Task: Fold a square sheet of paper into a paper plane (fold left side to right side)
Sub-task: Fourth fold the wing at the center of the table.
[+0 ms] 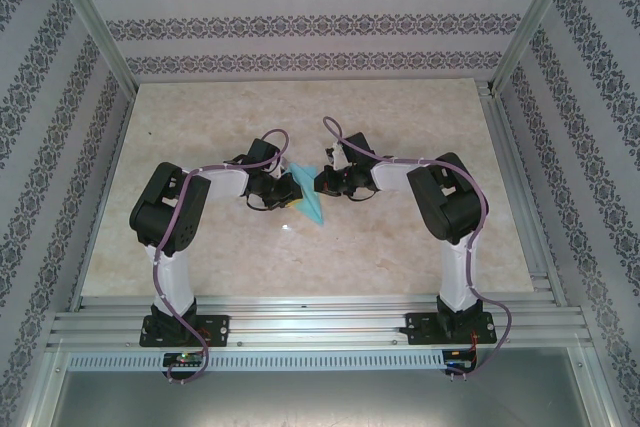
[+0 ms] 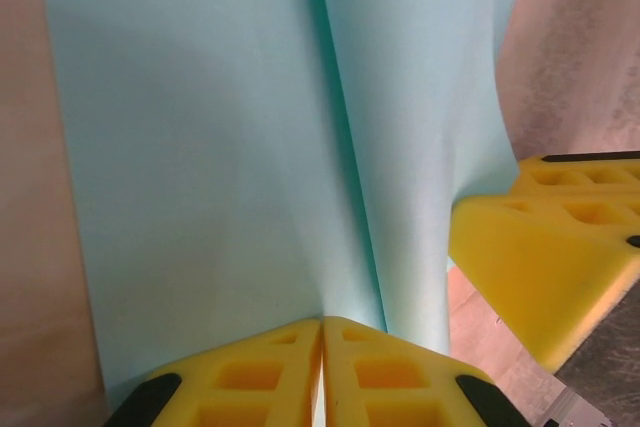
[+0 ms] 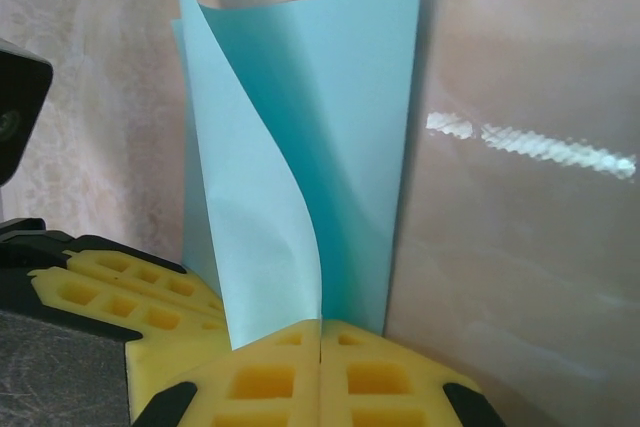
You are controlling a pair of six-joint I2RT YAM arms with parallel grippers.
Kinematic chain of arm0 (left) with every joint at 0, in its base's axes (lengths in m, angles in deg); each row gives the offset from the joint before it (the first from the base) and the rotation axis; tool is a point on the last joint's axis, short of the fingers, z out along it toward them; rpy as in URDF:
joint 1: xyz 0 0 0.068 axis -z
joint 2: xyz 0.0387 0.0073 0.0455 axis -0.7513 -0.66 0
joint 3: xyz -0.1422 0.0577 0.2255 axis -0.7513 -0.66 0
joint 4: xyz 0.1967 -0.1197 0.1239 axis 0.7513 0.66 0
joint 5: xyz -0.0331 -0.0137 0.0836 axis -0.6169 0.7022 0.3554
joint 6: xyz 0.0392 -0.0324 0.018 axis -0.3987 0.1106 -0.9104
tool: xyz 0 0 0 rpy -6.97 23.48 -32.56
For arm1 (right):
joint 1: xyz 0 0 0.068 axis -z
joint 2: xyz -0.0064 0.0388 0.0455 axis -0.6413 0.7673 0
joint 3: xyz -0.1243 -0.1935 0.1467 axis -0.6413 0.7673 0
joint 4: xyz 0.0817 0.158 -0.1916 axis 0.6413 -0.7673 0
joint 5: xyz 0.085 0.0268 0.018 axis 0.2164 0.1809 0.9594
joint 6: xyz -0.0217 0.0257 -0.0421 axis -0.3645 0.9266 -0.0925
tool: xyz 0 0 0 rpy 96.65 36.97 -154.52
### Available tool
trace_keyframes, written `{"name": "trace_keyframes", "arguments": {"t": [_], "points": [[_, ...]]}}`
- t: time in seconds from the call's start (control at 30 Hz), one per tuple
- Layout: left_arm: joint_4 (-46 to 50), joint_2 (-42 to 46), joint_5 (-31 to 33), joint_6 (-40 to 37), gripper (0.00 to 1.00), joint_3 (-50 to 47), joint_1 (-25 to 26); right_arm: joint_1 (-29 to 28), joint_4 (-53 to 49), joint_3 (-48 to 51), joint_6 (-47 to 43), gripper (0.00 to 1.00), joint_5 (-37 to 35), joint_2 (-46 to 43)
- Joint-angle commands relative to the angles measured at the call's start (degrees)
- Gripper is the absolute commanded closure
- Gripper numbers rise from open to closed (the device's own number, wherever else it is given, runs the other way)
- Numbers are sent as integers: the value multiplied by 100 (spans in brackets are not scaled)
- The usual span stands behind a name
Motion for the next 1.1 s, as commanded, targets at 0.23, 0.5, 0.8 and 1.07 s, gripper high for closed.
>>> {"name": "trace_keyframes", "arguments": {"t": [0.23, 0.5, 0.8, 1.07], "points": [[730, -610, 760, -153, 89, -276, -1, -116, -78, 48, -186, 99, -143, 113], [894, -383, 757, -193, 87, -180, 4, -141, -434, 153, -190, 99, -562, 104], [1512, 443, 675, -397, 74, 304, -95, -141, -871, 142, -291, 99, -807, 201], [1040, 785, 10, -93, 86, 413, -155, -150, -883, 163, -331, 99, -803, 177]]}}
